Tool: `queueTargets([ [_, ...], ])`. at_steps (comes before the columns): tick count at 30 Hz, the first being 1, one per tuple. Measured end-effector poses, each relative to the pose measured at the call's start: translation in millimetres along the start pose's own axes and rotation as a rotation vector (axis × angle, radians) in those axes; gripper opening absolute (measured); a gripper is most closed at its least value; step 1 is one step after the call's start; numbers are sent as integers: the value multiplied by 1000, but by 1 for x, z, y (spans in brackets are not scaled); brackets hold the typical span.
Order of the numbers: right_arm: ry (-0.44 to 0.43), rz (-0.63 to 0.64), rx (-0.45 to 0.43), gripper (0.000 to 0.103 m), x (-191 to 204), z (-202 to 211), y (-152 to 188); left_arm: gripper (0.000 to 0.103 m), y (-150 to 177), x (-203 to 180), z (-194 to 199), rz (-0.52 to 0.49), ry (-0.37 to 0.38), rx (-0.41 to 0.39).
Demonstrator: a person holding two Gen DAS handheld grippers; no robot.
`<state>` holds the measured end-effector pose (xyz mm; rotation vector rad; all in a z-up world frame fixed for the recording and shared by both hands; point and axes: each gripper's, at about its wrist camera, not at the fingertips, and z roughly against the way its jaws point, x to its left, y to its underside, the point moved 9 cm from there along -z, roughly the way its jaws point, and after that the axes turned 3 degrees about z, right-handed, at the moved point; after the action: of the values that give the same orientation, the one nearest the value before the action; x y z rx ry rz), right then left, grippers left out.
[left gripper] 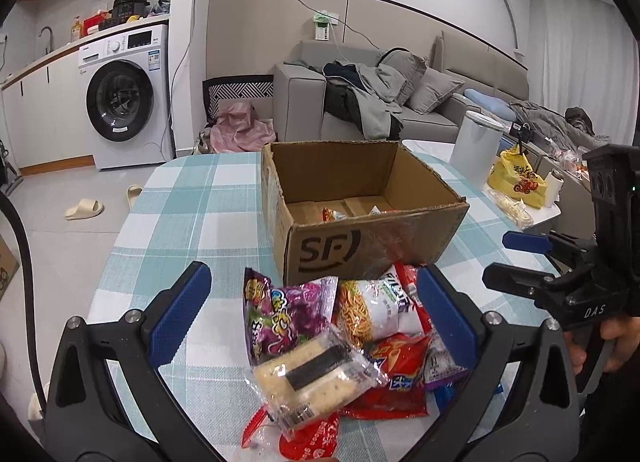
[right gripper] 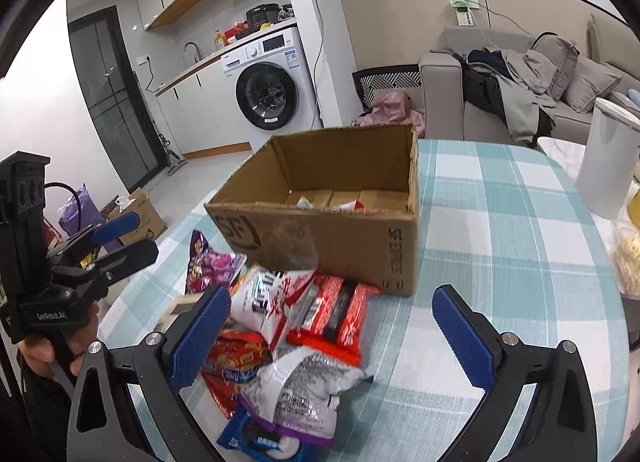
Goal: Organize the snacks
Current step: 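Open both grippers to drop the packs into the box and withdraw, then grasp the white-purple chip bag with the right gripper while the left gripper grasps the cracker pack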
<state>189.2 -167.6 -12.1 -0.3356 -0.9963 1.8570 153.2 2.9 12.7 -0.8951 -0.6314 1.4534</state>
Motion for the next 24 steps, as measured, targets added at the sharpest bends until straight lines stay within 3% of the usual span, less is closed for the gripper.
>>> queueTargets([
  [11, -5, -13, 34, 103, 2, 8, 35, 102, 32, -2, 6, -6, 7, 62],
  [24, -12, -2, 88, 103, 11, 5, 68, 102, 55, 8, 9, 18, 3, 72],
])
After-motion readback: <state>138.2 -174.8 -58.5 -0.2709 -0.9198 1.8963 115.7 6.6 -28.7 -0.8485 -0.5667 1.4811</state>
